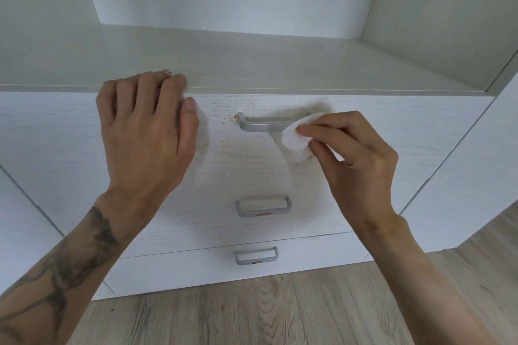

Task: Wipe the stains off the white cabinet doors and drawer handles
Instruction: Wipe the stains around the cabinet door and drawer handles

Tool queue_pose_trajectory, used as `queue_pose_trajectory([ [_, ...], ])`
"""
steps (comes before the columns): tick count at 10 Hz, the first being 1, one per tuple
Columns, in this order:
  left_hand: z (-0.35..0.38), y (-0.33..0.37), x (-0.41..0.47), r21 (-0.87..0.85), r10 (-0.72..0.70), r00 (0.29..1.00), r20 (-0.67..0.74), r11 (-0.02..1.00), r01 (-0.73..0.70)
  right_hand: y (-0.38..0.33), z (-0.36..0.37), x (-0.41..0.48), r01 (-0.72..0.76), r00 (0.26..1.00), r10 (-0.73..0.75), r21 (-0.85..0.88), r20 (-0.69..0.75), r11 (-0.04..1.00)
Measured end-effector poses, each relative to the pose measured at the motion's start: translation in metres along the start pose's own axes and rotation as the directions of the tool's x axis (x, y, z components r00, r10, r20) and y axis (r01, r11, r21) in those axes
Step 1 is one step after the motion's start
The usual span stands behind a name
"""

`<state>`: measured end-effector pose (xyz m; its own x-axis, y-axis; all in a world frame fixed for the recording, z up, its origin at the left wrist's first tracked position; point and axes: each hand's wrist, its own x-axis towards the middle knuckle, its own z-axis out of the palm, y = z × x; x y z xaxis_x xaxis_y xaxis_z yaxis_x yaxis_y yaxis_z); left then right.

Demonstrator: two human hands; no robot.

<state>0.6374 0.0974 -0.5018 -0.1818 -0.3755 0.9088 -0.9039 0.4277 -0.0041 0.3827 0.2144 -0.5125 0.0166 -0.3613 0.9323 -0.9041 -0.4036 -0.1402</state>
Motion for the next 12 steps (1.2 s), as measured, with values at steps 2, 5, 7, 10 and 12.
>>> queue_pose_trajectory([
  [2,-0.001,0.000,-0.001,0.009,0.005,1.000,0.008,1.000,-0.005,0.008,-0.006,0.007,-0.267,0.957,0.277,0.110,-0.087,0.957],
  [5,0.000,0.000,-0.001,0.004,0.005,1.000,-0.008,1.000,-0.005,-0.002,0.003,0.008,-0.283,0.959,0.280,0.133,0.041,0.950],
  [7,0.002,0.001,-0.001,0.002,0.005,1.000,-0.015,1.000,-0.005,0.010,-0.002,0.010,-0.131,0.990,0.130,0.009,0.050,0.991],
  [10,0.002,0.001,-0.001,0.003,0.000,1.000,-0.021,1.000,0.000,0.015,0.001,0.012,-0.072,0.997,0.072,0.003,0.027,0.997],
  [12,0.002,0.000,-0.001,0.005,-0.001,1.000,-0.020,1.000,0.001,0.011,-0.005,0.004,-0.020,1.000,0.020,0.025,0.020,0.999],
])
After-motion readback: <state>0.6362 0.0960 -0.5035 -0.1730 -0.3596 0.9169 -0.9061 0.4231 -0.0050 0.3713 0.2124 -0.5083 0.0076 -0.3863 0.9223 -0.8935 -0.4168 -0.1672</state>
